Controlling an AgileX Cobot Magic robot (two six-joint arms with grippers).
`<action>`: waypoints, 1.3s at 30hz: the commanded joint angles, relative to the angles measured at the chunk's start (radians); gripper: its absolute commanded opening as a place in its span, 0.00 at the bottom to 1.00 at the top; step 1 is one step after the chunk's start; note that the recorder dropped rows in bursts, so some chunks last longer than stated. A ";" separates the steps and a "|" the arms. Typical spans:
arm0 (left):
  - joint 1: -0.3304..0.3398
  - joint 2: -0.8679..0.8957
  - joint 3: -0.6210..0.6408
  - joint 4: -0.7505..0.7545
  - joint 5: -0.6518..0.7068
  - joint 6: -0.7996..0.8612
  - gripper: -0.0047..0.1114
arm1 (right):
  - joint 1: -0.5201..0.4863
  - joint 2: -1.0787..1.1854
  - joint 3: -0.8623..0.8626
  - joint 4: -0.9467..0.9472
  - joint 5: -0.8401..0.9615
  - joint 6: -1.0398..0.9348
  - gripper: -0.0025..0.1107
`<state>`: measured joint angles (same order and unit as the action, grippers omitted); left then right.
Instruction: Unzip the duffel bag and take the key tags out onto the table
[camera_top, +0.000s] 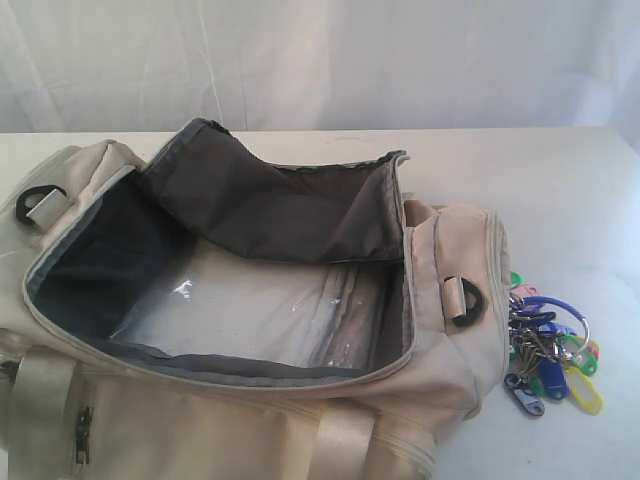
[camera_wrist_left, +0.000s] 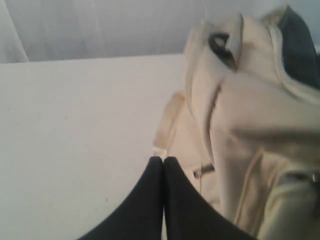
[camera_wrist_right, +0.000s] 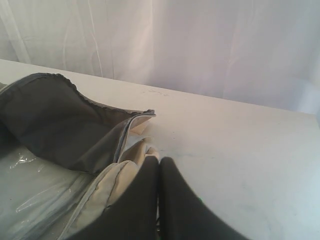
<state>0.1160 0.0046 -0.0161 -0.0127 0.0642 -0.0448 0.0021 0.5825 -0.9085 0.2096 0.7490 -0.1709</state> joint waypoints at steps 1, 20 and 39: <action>-0.042 -0.005 0.016 -0.063 0.191 0.193 0.04 | -0.002 -0.004 0.004 0.006 -0.011 -0.007 0.02; -0.054 -0.005 0.016 -0.060 0.190 0.093 0.04 | -0.002 -0.004 0.004 0.006 -0.011 -0.007 0.02; -0.054 -0.005 0.016 -0.060 0.190 0.093 0.04 | -0.002 -0.004 0.004 0.006 -0.011 -0.007 0.02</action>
